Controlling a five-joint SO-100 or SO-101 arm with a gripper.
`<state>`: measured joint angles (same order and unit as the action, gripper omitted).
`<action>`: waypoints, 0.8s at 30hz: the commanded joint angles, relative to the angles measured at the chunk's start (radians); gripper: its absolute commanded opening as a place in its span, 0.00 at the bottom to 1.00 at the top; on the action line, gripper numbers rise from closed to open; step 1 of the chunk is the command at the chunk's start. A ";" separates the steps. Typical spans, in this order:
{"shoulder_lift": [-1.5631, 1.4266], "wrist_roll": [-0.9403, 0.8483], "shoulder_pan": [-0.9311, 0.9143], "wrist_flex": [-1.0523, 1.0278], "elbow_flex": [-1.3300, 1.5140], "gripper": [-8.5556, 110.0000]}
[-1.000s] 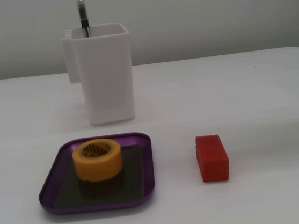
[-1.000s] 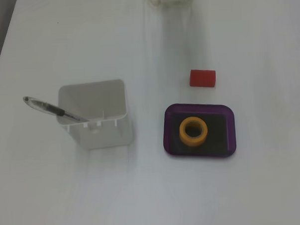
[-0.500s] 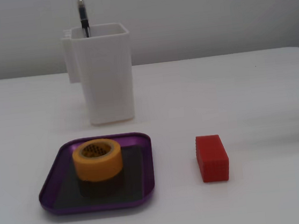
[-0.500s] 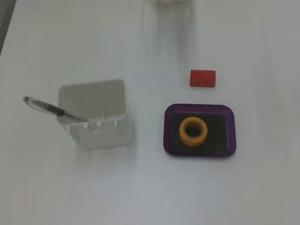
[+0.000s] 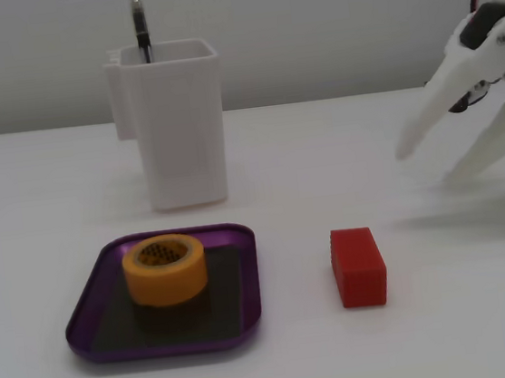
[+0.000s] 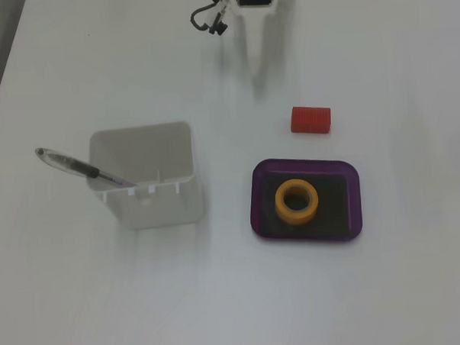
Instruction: Grab up the yellow tape and put it in the box.
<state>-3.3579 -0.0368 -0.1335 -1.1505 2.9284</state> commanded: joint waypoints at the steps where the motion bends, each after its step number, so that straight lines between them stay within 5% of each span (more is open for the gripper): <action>1: -0.052 0.077 -0.005 0.006 -0.003 0.19; 9: -0.055 0.092 -0.003 0.005 0.058 0.18; 14: -0.055 0.094 -0.002 0.005 0.130 0.06; 24: -0.055 0.104 -0.002 0.020 0.138 0.07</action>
<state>-3.3579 0.0629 -0.1335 -1.1490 3.0588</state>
